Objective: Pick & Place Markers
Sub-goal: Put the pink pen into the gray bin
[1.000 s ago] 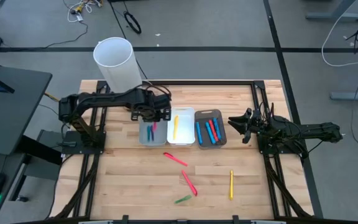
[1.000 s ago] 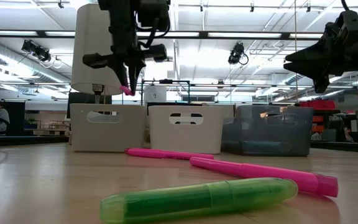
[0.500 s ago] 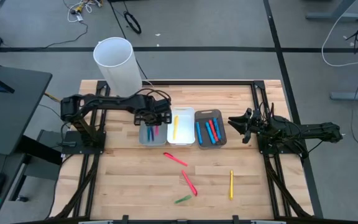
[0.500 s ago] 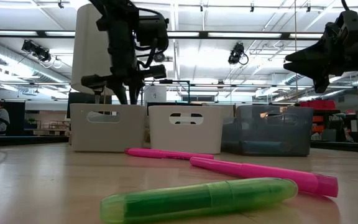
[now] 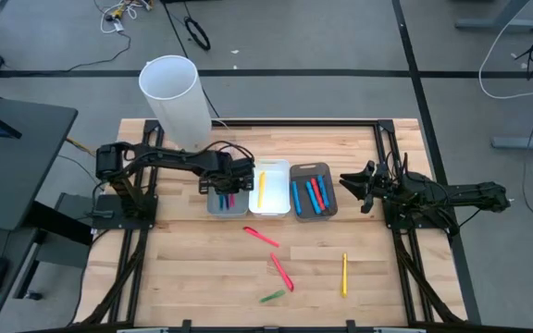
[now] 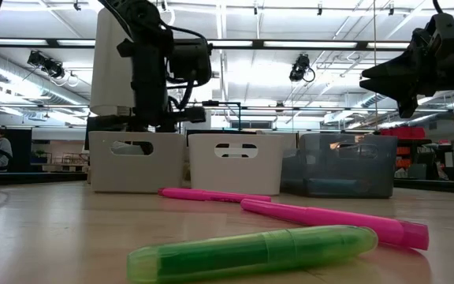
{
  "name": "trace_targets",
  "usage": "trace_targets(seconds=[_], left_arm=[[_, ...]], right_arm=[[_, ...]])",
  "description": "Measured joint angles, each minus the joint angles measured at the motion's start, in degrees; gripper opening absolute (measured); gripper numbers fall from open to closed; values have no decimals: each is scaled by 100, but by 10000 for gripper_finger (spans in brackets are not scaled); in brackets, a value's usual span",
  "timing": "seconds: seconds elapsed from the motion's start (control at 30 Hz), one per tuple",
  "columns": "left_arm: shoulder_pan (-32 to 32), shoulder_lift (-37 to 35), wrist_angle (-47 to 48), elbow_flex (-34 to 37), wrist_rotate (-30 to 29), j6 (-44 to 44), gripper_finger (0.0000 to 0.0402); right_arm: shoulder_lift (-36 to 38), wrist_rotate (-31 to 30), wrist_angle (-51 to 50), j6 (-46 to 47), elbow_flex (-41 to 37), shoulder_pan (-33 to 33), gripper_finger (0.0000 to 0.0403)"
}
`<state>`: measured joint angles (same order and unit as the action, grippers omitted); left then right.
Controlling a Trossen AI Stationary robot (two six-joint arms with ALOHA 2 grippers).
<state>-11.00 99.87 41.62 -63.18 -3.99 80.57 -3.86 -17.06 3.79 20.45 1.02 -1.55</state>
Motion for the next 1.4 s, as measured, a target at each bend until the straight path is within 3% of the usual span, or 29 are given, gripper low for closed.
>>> trace_targets(seconds=[0.33, 1.2, 1.4], left_arm=[[-2, 420, -143, -13, -83, 73, 39], [-5, 434, -129, -15, -255, 216, 39], [-7, 435, -134, -15, -224, 258, 77]], right_arm=[[0, 2, 4, 1, 0, -2, 111], [0, 2, 2, 0, 0, 0, 111], [0, 0, 2, 1, 0, 0, 111]])
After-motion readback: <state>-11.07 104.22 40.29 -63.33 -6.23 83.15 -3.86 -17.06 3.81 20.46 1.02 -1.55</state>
